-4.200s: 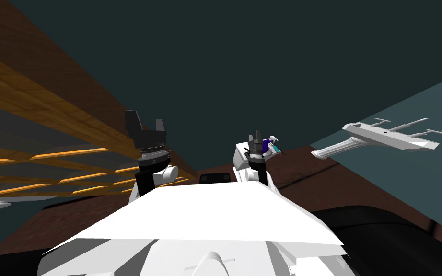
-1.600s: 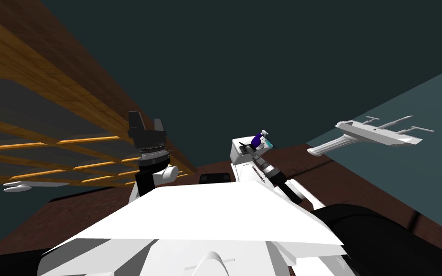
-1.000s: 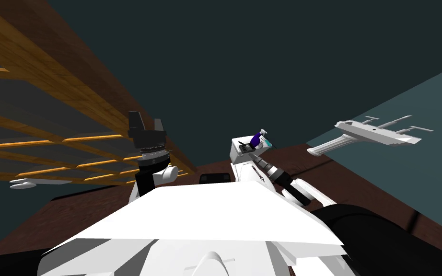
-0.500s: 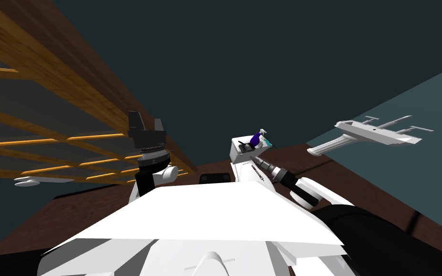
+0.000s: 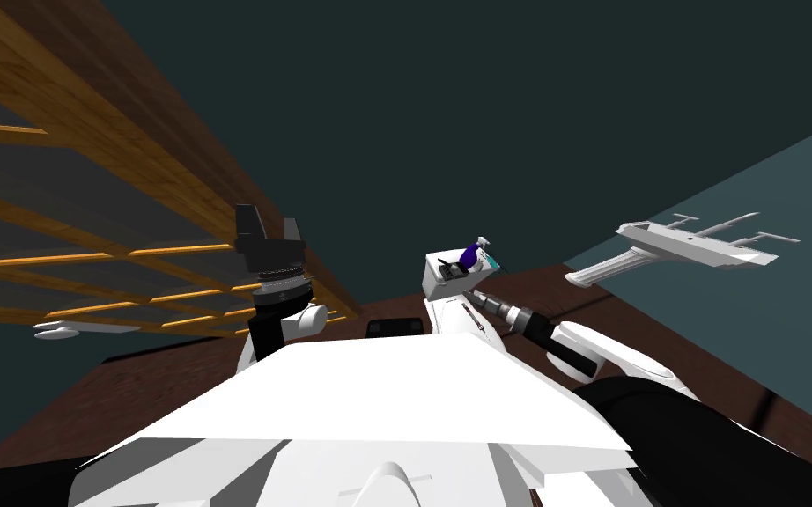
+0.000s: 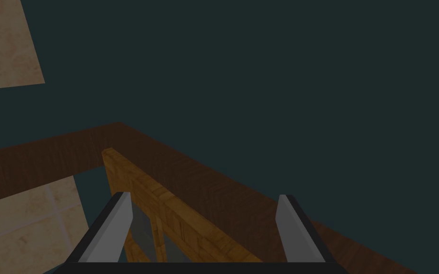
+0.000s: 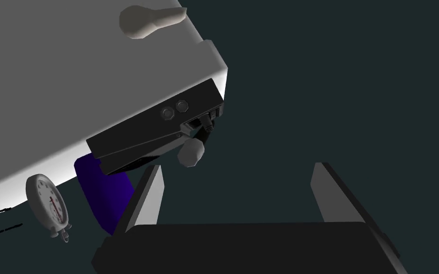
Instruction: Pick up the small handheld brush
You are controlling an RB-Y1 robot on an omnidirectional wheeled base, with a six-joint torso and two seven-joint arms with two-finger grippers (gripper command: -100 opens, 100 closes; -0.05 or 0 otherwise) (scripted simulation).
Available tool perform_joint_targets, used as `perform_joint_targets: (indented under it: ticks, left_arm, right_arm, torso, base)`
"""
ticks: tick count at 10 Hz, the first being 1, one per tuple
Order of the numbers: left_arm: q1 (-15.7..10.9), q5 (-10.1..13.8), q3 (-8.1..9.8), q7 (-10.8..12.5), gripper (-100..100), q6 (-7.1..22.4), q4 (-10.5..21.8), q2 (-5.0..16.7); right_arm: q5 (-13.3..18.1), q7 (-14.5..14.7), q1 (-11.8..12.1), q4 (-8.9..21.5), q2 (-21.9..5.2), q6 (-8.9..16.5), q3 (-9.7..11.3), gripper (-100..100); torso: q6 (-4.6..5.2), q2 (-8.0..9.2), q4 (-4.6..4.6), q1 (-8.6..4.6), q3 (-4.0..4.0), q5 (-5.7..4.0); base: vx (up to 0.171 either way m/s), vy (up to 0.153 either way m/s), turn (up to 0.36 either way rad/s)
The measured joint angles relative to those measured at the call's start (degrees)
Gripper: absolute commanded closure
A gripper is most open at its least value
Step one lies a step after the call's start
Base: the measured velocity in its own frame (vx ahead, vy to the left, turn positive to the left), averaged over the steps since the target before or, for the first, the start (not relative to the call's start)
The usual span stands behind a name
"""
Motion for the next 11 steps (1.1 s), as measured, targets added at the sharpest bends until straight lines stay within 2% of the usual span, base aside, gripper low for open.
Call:
perform_joint_targets:
  ticks: [1, 3, 6, 8, 11]
  left_arm:
    - [0.00, 0.00, 0.00, 0.00, 0, 0.00, 0.00, 0.00]
    - [0.00, 0.00, 0.00, 0.00, 0, 0.00, 0.00, 0.00]
    - [0.00, 0.00, 0.00, 0.00, 0, 0.00, 0.00, 0.00]
    - [0.00, 0.00, 0.00, 0.00, 0, 0.00, 0.00, 0.00]
    - [0.00, 0.00, 0.00, 0.00, 0, 0.00, 0.00, 0.00]
  right_arm:
    - [0.50, -0.19, -0.03, 0.86, -1.71, 0.25, 0.20, -100]
    - [1.06, -0.55, 2.40, 1.28, -5.19, 0.29, -1.68, -100]
    - [1.89, -0.86, 2.94, 2.24, -9.88, 0.84, -1.76, -100]
    - [2.48, -0.98, 5.09, 3.11, -13.05, 0.63, -3.54, -100]
    - [3.21, -1.49, 6.33, 4.23, -18.29, 1.13, -4.57, -100]
  torso:
    - [0.00, -0.02, -0.01, 0.00, -0.01, 0.00]
    - [0.00, -0.02, -0.01, 0.02, -0.01, 0.01]
    - [0.00, -0.05, -0.01, 0.02, -0.03, 0.00]
    - [0.00, -0.07, -0.02, 0.04, -0.04, 0.01]
    - [0.00, -0.10, -0.03, 0.05, -0.06, 0.01]
  base:
    - [0.001, 0.003, 0.013]
    - [0.004, 0.006, 0.015]
    - [0.006, 0.004, 0.013]
    - [0.015, 0.010, 0.019]
    - [0.019, 0.013, 0.026]
